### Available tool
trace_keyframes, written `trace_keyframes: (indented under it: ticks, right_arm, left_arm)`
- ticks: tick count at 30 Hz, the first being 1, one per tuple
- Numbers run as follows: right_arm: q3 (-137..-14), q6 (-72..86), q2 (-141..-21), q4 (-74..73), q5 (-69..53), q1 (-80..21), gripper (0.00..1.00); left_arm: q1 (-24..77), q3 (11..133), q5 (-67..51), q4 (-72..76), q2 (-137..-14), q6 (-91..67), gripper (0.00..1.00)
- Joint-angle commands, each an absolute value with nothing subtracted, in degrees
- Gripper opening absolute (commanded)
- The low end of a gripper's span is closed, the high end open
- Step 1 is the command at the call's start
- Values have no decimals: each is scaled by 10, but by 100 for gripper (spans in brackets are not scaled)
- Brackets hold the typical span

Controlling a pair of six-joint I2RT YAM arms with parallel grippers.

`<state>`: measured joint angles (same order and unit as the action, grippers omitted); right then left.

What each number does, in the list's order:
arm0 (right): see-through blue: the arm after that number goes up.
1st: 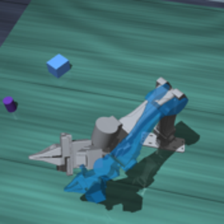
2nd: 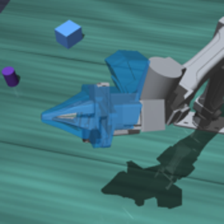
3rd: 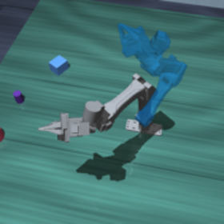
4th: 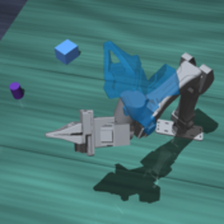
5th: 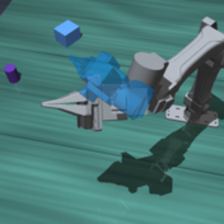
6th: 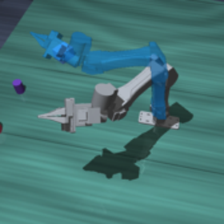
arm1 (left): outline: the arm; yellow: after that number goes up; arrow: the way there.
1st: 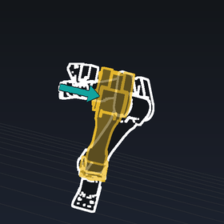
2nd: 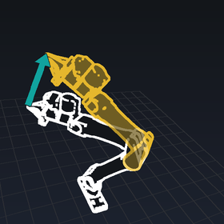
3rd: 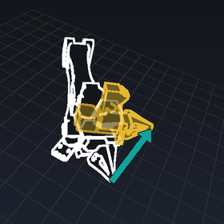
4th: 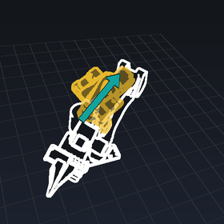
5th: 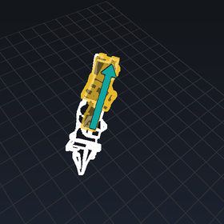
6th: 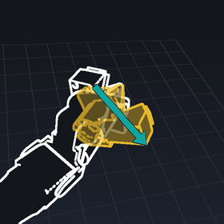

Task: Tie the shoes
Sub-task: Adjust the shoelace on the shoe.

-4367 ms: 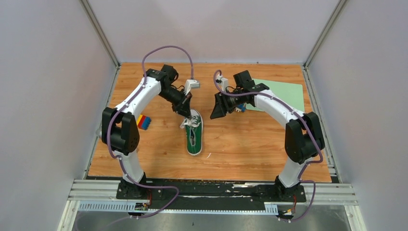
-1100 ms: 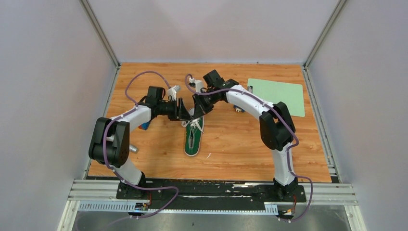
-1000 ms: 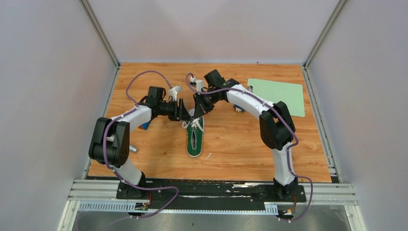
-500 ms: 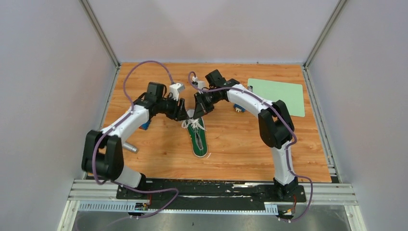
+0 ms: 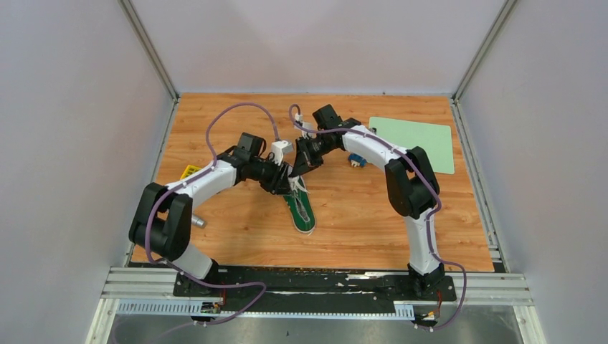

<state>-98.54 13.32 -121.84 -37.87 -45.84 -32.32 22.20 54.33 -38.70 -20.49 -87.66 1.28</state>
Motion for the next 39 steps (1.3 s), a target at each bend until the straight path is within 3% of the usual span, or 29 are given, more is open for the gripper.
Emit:
trace_keyframes:
  ticks: [1,6,9,10,13,15,24,37,39]
  right_arm:
    - [-981,156,-1210,-346,-483,-318,1]
    - [-976,159,-1208,-344,-482,-315,2]
    - [-977,158,-1210,-344,-482,-314,6]
    - [-978,154,-1210,-343,-482,-313,14]
    - [-974,118,-1199,-343,-490,-300,52]
    - [-962,91,-1190,-343,-495,-282,58]
    - [-887,-159,-1155,-381,-589,-271,60]
    - [-914,-185,-1217,-382,-596,-320,51]
    - [-914,-182,-1221,-382,-596,-322,44]
  left_arm:
    - [239,583,-379,-177,-894,4,45]
    - [239,600,-397,-156,-926,-16,46]
    - [239,600,-408,-145,-937,-28,38]
    - [239,600,-411,-144,-938,-29,34]
    - [239,597,-409,-150,-937,-24,18]
    - [239,595,-407,-158,-931,-21,14]
    - [228,560,-421,-148,-909,-45,13]
    - [194,554,-464,-134,-918,-75,13]
    - [193,551,-470,-131,-918,-76,13]
